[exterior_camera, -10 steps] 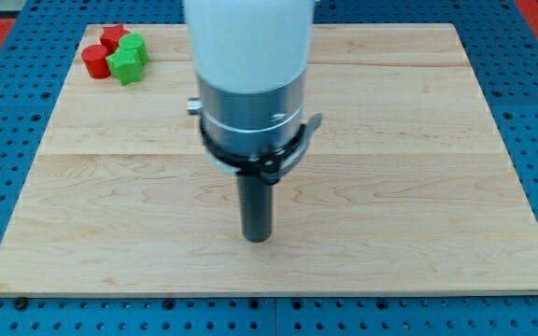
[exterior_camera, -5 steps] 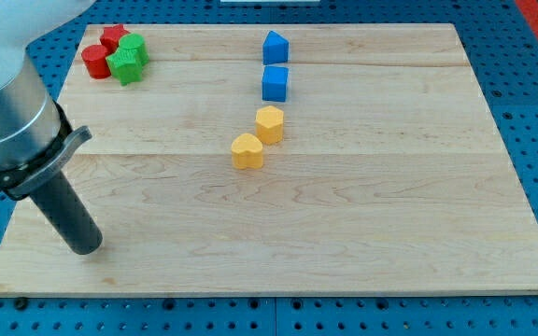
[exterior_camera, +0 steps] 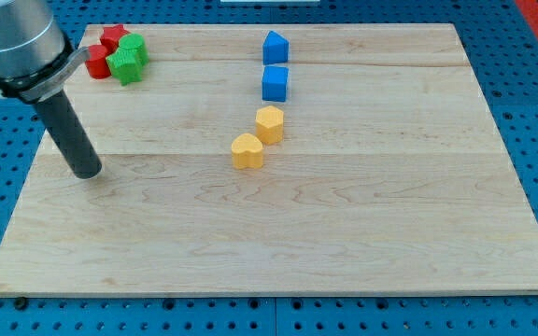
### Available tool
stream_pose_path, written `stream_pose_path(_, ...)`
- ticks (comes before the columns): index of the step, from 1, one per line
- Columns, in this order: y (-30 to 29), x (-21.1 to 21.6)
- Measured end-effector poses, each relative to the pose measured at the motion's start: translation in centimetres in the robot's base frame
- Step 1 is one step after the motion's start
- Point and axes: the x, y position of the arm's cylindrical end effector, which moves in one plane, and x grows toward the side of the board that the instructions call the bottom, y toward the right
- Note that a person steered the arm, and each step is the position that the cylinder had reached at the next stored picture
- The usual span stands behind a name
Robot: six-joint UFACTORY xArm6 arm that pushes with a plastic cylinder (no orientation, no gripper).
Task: Push blue triangle towards the group of blocks
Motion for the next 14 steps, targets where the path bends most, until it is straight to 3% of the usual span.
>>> stream_pose_path(4,0.1,-0.8)
stream_pose_path(5,0.9,-2.6)
stream_pose_path(7,7.8,-9.3)
stream_pose_path(8,12.6,-13.8)
stream_pose_path(10,16.5,-23.7)
stream_pose_path(11,21.9,-26.3)
stream_pose_path(12,26.8,-24.5)
stream_pose_path(13,26.7,-21.2)
stream_pose_path(14,26.0,-22.5)
